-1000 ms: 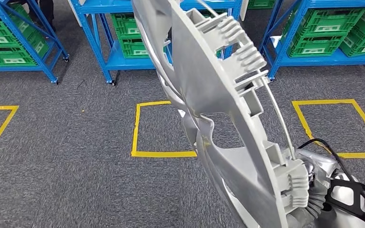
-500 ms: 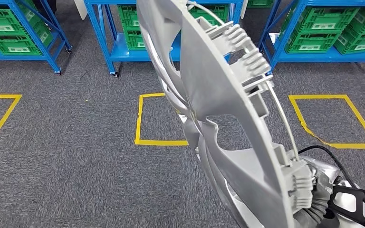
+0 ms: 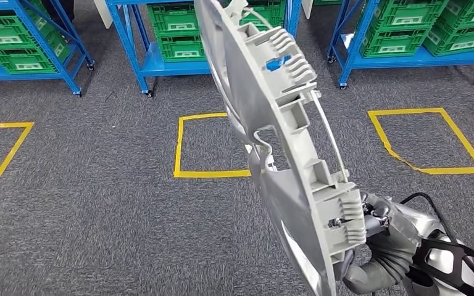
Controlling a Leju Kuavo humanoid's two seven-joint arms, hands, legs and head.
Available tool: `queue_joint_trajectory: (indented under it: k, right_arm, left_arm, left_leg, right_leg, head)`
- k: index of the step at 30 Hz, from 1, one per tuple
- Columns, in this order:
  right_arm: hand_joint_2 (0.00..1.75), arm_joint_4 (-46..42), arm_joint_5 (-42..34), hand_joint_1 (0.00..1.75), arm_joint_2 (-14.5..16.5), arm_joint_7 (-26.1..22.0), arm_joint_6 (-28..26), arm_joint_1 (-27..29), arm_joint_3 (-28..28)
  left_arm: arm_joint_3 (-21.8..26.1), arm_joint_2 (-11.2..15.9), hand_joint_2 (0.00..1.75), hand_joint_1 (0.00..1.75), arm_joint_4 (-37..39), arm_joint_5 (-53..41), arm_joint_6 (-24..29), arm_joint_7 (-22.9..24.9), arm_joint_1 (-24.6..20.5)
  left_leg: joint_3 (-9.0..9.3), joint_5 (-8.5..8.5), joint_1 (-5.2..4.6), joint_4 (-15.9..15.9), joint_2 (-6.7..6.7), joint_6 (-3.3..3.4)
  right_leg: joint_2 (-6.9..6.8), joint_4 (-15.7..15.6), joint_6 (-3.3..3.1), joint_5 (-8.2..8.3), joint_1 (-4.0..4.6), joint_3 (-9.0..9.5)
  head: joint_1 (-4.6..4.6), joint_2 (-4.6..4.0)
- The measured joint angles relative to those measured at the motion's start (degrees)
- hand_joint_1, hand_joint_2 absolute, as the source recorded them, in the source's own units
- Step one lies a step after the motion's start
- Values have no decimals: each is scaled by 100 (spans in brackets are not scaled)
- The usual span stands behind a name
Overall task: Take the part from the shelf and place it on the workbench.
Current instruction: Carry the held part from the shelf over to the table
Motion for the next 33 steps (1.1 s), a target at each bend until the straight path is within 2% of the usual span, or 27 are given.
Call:
queue_joint_trajectory:
  k: [1,2,3,4,5,6,8,10,11,13,14,15,16,17,18,19,20,23,25,26,28,29,30,31,33]
  right_arm:
    - [175,0,-20,175,2,10,33,4,11]
    - [175,0,-50,175,2,3,76,6,21]
    - [175,1,-86,175,2,-21,122,4,28]
    - [175,1,-119,175,2,-56,163,-4,32]
    - [175,2,-143,175,3,-98,197,-15,34]
    - [175,3,-157,175,8,-143,225,-27,36]
    - [175,4,-166,175,18,-208,265,-54,38]
    - [175,6,-175,175,24,-259,291,-82,32]
    - [175,8,-180,175,27,-281,298,-93,28]
    - [175,15,-186,175,38,-313,308,-107,25]
    - [175,21,-187,175,45,-317,309,-107,26]
    - [175,28,-187,175,51,-319,309,-107,26]
    - [175,35,-186,175,55,-320,310,-109,26]
    - [175,40,-186,175,58,-320,310,-113,26]
    - [175,44,-186,175,62,-320,310,-121,25]
    - [175,45,-185,175,67,-321,311,-128,24]
    - [175,47,-182,175,72,-324,311,-135,23]
    - [175,55,-124,175,83,-354,321,-149,25]
    - [175,61,-69,175,89,-392,330,-171,30]
    - [175,66,-39,175,92,-411,331,-185,35]
    - [175,86,32,175,98,-447,349,-198,51]
    - [175,100,70,175,103,-461,366,-201,62]
    - [175,116,99,175,109,-467,386,-206,74]
    - [175,129,117,175,117,-454,403,-225,90]
    - [175,143,120,175,139,-402,413,-301,125]
  left_arm:
    - [4,4,175,0,1,-14,9,-8,-6]
    - [7,14,175,0,1,-30,25,-19,-11]
    - [7,30,175,0,3,-44,45,-36,-17]
    - [8,48,175,0,7,-54,68,-52,-22]
    - [8,66,175,0,12,-62,89,-70,-30]
    - [10,84,175,0,20,-65,102,-85,-37]
    - [14,109,175,0,32,-66,112,-100,-46]
    - [19,116,175,0,39,-67,107,-102,-59]
    - [23,112,175,0,41,-68,101,-102,-66]
    - [33,106,175,0,45,-69,89,-100,-76]
    - [42,104,175,0,47,-69,85,-99,-76]
    - [51,102,175,0,49,-69,83,-99,-76]
    - [60,99,175,0,50,-69,83,-100,-76]
    - [67,95,175,0,51,-68,83,-100,-77]
    - [69,92,175,0,52,-68,83,-100,-77]
    - [71,91,175,0,53,-67,83,-99,-77]
    - [75,91,175,0,54,-66,84,-97,-78]
    - [116,87,175,0,50,-64,88,-56,-82]
    - [159,83,175,0,39,-63,104,-10,-87]
    - [183,85,175,0,30,-62,127,9,-94]
    - [237,88,175,0,11,-61,197,36,-109]
    - [261,88,175,0,4,-61,235,40,-115]
    - [278,85,175,0,-3,-63,262,38,-118]
    - [286,83,175,0,-10,-69,279,26,-118]
    - [292,84,175,0,-33,-79,288,-8,-125]
  left_leg:
    - [167,122,-1,-132,-3,19]
    - [448,256,-10,-483,-12,58]
    - [770,320,-27,-936,-26,119]
    - [1048,341,-47,-1349,-36,175]
    - [1234,329,-73,-1639,-44,225]
    - [1306,302,-97,-1774,-45,261]
    - [1304,371,-109,-1857,-29,310]
    - [1281,487,-82,-1953,-5,378]
    - [1254,541,-67,-1983,5,398]
    - [1153,606,-76,-1973,10,415]
    - [1104,630,-78,-1958,10,411]
    - [1060,649,-78,-1938,9,405]
    - [1022,661,-74,-1909,7,396]
    - [985,663,-69,-1866,5,385]
    - [943,658,-70,-1810,2,365]
    - [900,648,-76,-1746,-1,341]
    - [858,643,-83,-1695,-3,311]
    - [789,663,-78,-1643,-5,223]
    - [697,521,-53,-1469,-14,156]
    - [591,354,-38,-1220,-19,121]
    - [282,-47,-8,-454,-23,63]
    - [151,-171,3,-122,-23,49]
    - [106,-195,9,28,-22,45]
    - [178,-113,13,-63,-20,52]
    - [609,233,-1,-829,58,106]
  right_leg:
    - [2,2,10,40,10,-49]
    - [4,2,19,74,19,-82]
    - [4,3,34,102,25,-106]
    - [1,3,54,129,33,-122]
    - [-4,3,79,157,30,-135]
    - [-10,-1,112,184,24,-148]
    - [-18,0,172,227,15,-173]
    - [-11,207,174,96,20,-304]
    - [-8,496,152,-68,16,-444]
    - [-3,1290,133,-444,5,-778]
    - [-3,1585,155,-555,-2,-879]
    - [-4,1667,195,-577,-8,-871]
    - [-5,1494,250,-509,-18,-736]
    - [-8,1109,307,-382,-30,-495]
    - [-11,680,334,-282,-38,-245]
    - [-6,329,326,-196,-38,-58]
    - [0,125,293,-153,-29,41]
    - [17,86,162,-104,-6,22]
    - [14,76,90,-58,-31,13]
    - [9,73,60,-38,-44,6]
    - [-19,76,27,-13,-34,-29]
    - [-39,77,20,-5,-27,-47]
    - [-65,78,17,0,-20,-58]
    - [-92,79,17,5,-13,-63]
    - [-151,79,24,9,1,-53]
  head:
    - [-1,0]
    - [0,0]
    - [1,0]
    - [4,0]
    - [5,0]
    - [2,0]
    - [-4,0]
    - [9,0]
    - [16,0]
    - [27,0]
    - [27,0]
    - [27,0]
    - [27,0]
    - [27,0]
    - [27,0]
    - [25,0]
    - [22,0]
    - [20,0]
    - [10,0]
    - [3,0]
    - [-10,0]
    - [-10,0]
    - [-10,0]
    - [-10,0]
    - [-11,0]
